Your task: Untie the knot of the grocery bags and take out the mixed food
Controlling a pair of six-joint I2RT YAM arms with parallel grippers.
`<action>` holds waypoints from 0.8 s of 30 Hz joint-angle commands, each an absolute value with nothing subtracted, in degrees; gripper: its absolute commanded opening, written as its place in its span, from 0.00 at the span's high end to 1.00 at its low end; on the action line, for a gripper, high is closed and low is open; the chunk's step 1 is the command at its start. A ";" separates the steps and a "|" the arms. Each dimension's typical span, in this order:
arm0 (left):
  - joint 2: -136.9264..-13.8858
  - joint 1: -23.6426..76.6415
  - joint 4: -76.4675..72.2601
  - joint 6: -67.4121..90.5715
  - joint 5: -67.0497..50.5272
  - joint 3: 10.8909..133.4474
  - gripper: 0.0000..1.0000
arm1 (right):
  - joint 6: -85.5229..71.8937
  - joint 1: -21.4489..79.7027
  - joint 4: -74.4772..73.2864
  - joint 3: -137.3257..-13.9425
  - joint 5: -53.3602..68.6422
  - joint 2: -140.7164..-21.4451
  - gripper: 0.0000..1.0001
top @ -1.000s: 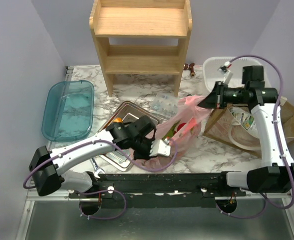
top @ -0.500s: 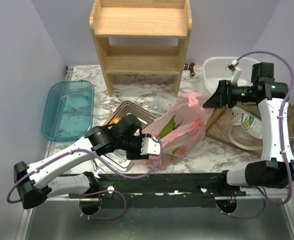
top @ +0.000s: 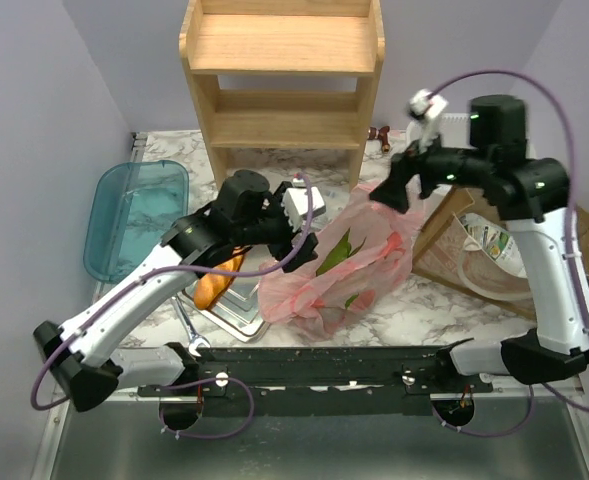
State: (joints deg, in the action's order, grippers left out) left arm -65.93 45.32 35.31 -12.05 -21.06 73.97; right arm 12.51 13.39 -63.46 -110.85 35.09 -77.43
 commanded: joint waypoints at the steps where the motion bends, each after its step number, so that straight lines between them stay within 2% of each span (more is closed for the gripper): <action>1: -71.47 44.48 31.11 -4.62 -19.08 73.79 0.12 | 13.43 30.27 -59.85 -106.22 13.14 -76.83 0.00; 5: -74.68 43.98 27.05 -0.35 -18.88 73.59 0.11 | 15.31 40.23 -58.23 -101.65 -2.07 -76.27 0.00; 10: -76.44 43.42 18.15 2.50 -24.46 72.28 0.13 | 17.57 41.11 -52.90 -94.68 -23.40 -74.23 0.00; 17: -83.17 43.49 12.86 5.03 -26.60 73.66 0.17 | 20.16 41.04 -53.51 -90.77 -32.02 -71.34 0.00; 19: -85.00 43.59 12.49 5.11 -27.07 74.96 0.19 | 19.03 40.50 -55.49 -88.77 -30.80 -70.70 0.04; 21: -86.44 43.55 13.16 4.67 -26.94 76.80 0.32 | 18.05 38.10 -56.81 -86.24 -29.05 -69.85 0.10; 24: -85.89 41.93 14.66 3.19 -31.28 78.68 0.69 | 17.87 29.65 -60.22 -86.37 -19.08 -69.50 0.17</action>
State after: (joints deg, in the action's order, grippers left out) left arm -86.87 43.55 15.73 3.73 -24.88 74.30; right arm 18.41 37.76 -55.83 -87.24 -26.00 -69.76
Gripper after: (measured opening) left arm 0.594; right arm 0.867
